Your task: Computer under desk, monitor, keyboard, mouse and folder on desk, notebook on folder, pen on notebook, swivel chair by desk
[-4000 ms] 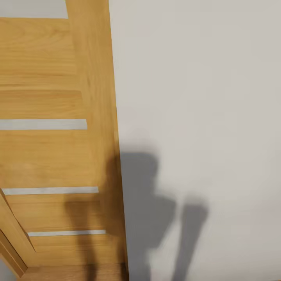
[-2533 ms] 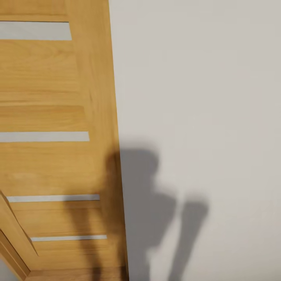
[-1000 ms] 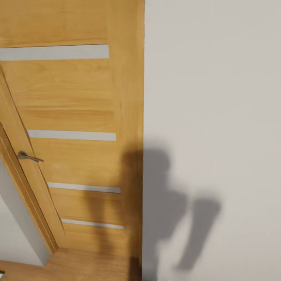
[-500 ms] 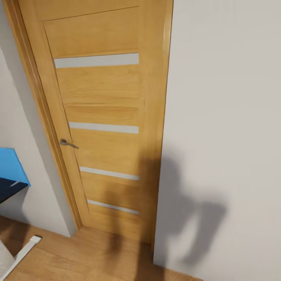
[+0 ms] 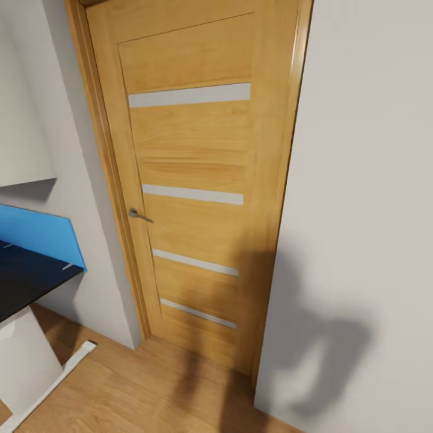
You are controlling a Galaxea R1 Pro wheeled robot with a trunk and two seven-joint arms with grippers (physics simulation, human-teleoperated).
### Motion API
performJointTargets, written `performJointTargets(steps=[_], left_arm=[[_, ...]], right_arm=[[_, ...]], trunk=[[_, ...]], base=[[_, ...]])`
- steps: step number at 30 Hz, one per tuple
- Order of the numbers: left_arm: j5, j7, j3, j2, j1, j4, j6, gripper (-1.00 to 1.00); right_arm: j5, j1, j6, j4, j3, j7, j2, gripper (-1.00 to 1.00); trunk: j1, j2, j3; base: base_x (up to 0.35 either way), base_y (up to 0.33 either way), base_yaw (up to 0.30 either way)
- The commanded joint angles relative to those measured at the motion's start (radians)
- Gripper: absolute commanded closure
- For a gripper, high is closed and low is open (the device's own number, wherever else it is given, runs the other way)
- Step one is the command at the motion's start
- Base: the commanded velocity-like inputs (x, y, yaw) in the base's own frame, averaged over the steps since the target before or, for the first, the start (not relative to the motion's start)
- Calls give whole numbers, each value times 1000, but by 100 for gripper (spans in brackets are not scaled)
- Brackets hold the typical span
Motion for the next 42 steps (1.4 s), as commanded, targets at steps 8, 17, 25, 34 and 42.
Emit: performJointTargets(steps=[8, 17, 25, 34, 42], left_arm=[[6, -1, 1, 0, 0, 12, -3, -100], [7, -3, 0, -2, 0, 20, -4, -100], [7, -3, -1, 1, 0, 21, -5, -100], [7, -1, 1, 0, 0, 19, -86, -100], [7, -1, 0, 0, 0, 22, -93, -100]], right_arm=[[3, 0, -30, -6, -2, -27, -3, -100], [2, -3, -32, -10, -3, -52, -3, -100], [0, -7, -36, -7, -4, -54, 1, -100], [-72, -22, -88, -9, -5, -55, -3, -100], [-176, -50, -94, -9, -10, -56, -27, -100]], trunk=[[0, -1, -2], [0, -1, -6], [0, -1, -10], [0, -1, -14], [0, -1, -19]], base=[[0, 0, 279], [0, 0, 279], [0, 0, 279], [0, 0, 279], [0, 0, 279]])
